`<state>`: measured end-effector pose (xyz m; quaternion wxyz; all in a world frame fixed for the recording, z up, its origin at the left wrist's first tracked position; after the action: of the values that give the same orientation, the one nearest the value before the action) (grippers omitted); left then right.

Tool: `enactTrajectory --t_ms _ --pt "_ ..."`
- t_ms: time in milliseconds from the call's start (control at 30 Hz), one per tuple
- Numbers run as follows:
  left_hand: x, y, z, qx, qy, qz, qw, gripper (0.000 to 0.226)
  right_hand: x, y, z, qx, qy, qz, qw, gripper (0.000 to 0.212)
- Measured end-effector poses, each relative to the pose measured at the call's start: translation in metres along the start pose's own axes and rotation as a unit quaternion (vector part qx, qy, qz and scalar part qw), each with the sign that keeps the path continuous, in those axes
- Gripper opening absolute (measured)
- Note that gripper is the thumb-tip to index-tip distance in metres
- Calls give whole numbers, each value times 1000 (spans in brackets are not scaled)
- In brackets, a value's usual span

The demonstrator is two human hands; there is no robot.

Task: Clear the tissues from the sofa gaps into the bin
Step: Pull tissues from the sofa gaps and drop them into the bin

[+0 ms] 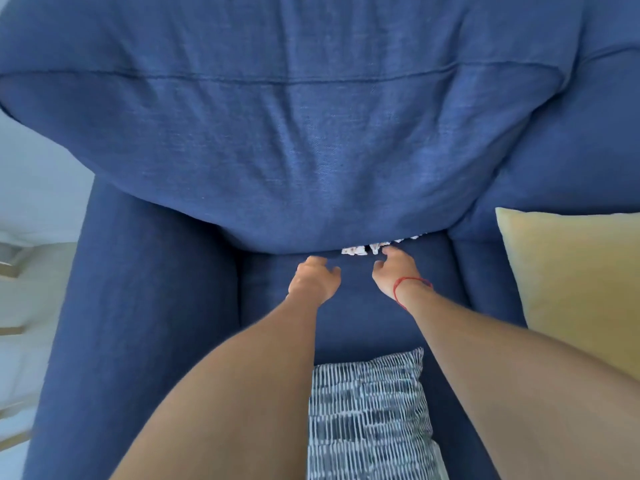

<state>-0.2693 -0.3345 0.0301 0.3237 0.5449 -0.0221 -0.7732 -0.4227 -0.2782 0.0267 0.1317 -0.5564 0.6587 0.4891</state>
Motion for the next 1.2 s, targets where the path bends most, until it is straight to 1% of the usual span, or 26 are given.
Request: enactTrajectory --t_ms 200,233,267,300,333,367,400,467,533,600,667,733,800,867,933,1000,1067,1133,1200 --pt "52 -17 7 -44 9 -24 999 52 58 -10 17 50 -38 -5 998 39" --pt "61 -19 9 -56 9 -26 998 48 68 -12 19 60 -41 -3 997 38" --pt "73 -22 10 -72 6 -26 997 37 77 -14 22 73 -45 0 996 37" --pt "84 -25 11 -87 4 -17 996 19 86 -16 25 88 -49 4 995 36" --pt "93 -27 12 -107 5 -1 994 18 94 -18 29 99 -52 11 994 36" --pt "103 -31 11 -128 16 9 992 29 102 -20 33 106 -54 22 993 35" --pt "111 -35 11 -149 24 10 988 31 110 -22 37 109 -53 35 992 34" --pt "123 -42 12 -196 34 17 980 21 122 -26 44 102 -51 66 991 31" --pt "130 -50 12 -242 47 25 969 26 132 -28 47 86 -61 81 991 30" --pt "137 -55 14 -275 65 37 959 31 141 -30 47 78 -82 91 989 34" --pt "142 -58 20 -299 78 46 950 29 147 -29 46 92 -105 109 984 36" --pt "146 -58 26 -304 93 59 946 23 154 -27 47 120 -129 119 977 33" --pt "149 -56 29 -306 111 76 942 25 159 -25 50 137 -152 109 973 30" --pt "150 -57 28 -300 127 90 941 22 161 -23 52 143 -151 99 973 27" --pt "150 -57 27 -304 130 99 939 16 161 -23 52 134 -129 86 979 22" --pt "146 -55 27 -308 124 95 939 18 158 -24 51 126 -107 76 983 18" --pt "140 -52 27 -306 111 89 941 19 151 -23 48 127 -94 75 985 22" --pt "131 -49 24 -293 101 77 948 29 139 -21 46 127 -91 76 985 26" --pt "121 -46 18 -275 99 67 954 31 126 -20 45 120 -87 75 986 27"
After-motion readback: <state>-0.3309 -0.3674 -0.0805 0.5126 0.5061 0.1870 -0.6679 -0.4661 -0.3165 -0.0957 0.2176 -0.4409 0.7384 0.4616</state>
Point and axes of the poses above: each hand's wrist, its own x-axis towards the middle knuckle, its own y-axis out of the back of the hand, z = x × y, the point moved 5 cm from there along x, towards the middle knuckle, and after that the axes turned 11 degrees about -z, right-handed, at the moved point
